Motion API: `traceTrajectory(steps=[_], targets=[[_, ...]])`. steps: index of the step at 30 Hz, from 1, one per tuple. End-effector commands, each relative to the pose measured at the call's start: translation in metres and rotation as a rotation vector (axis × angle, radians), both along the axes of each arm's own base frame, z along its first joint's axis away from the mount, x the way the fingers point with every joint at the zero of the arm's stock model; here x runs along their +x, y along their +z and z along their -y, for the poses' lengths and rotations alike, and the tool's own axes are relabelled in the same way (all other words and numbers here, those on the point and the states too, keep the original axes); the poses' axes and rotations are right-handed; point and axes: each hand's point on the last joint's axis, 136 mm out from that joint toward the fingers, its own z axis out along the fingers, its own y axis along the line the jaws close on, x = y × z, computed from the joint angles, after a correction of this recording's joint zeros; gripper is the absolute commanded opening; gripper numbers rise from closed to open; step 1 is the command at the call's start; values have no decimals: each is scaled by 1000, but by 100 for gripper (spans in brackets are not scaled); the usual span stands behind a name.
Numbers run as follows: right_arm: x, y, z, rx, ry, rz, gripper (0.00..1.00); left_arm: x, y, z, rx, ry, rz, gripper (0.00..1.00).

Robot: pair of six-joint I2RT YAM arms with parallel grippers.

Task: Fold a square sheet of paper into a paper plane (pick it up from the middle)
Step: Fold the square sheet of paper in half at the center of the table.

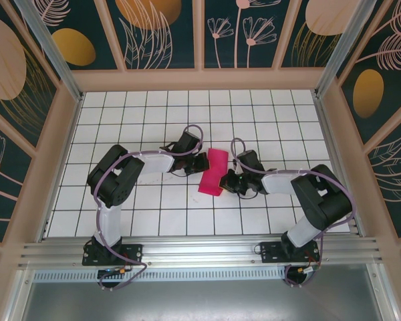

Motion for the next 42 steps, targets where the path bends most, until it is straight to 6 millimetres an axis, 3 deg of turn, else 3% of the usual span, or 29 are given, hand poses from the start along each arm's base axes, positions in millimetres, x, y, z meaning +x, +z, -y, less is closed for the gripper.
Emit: traceTrajectory(steps=[1,6,8,14,19,22,30,39,42], targets=[[-6,-6,11,-67,-16,-23,3,-16,-31,-19,109,0,-65,0],[1,39,-13,26,36,62,4,-16,-30,-19,110,3,-64,0],[0,42,-18,47,39,62,4,-15,-29,-18,105,4,-63,0],[-14,14,-18,36,29,-2,4,-16,-30,-19,109,1,-63,0],[-26,-16,-8,-39,6,-74,4,-16,-30,-19,107,1,-63,0],[-25,-12,-8,-45,9,-65,3,-15,-29,-19,108,0,-60,0],[-29,23,-24,47,46,11,5,-15,-29,-18,103,1,-58,0],[-54,-17,-6,9,12,-72,4,-14,-27,-18,104,-2,-54,0],[-56,-18,-5,4,15,-75,3,-14,-27,-17,102,-5,-54,0]])
